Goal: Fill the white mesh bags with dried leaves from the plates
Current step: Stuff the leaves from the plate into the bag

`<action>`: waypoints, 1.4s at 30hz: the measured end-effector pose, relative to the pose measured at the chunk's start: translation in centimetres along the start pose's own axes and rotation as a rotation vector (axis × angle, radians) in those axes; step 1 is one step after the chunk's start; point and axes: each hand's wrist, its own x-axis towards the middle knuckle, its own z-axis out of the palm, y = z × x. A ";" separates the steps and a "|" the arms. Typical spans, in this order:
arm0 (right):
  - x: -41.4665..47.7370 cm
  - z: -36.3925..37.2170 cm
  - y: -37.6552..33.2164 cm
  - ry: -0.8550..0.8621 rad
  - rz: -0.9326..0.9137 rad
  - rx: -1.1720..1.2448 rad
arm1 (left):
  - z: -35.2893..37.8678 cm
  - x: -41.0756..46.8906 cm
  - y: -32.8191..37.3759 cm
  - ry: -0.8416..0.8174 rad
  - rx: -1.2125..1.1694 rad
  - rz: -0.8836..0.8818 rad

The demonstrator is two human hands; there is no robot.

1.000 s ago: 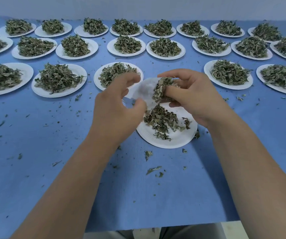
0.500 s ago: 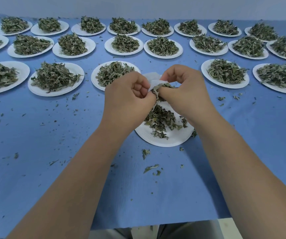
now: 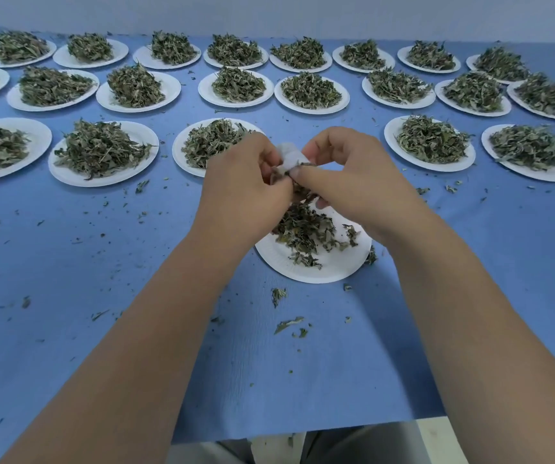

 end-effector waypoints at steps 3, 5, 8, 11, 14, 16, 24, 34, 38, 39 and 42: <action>-0.3 -0.6 -0.2 -0.130 0.040 0.207 | -0.3 0.2 -0.2 0.019 0.033 -0.004; -0.4 -0.7 -0.2 -0.136 0.018 0.206 | -0.5 0.2 0.0 0.003 0.028 -0.020; -0.5 -0.2 -0.2 -0.029 -0.031 0.068 | -0.9 0.2 0.3 -0.040 -0.044 -0.054; -0.1 0.4 0.0 0.038 -0.036 -0.053 | -1.8 0.1 0.4 -0.073 -0.103 -0.079; 0.5 0.9 0.2 0.101 -0.012 -0.162 | -2.5 -0.2 0.3 -0.127 -0.224 -0.094; 0.7 1.3 0.2 0.117 -0.007 -0.214 | -2.6 -0.3 0.3 -0.172 -0.286 -0.087; 0.5 2.3 0.4 0.237 -0.128 -0.511 | -2.5 -0.5 0.6 -0.238 -0.395 -0.043; -0.3 0.2 0.0 -0.027 -0.058 0.078 | -2.6 -0.4 -1.2 -0.026 -0.065 -0.022; -0.1 0.3 0.0 -0.085 0.018 0.182 | -2.6 -0.4 -1.3 0.001 0.088 0.025; -0.1 0.4 0.0 -0.105 0.040 0.205 | -2.5 -0.3 -1.3 -0.015 0.136 0.047; 0.0 0.6 0.0 -0.118 0.101 0.309 | -2.3 0.0 -1.3 -0.038 0.205 0.092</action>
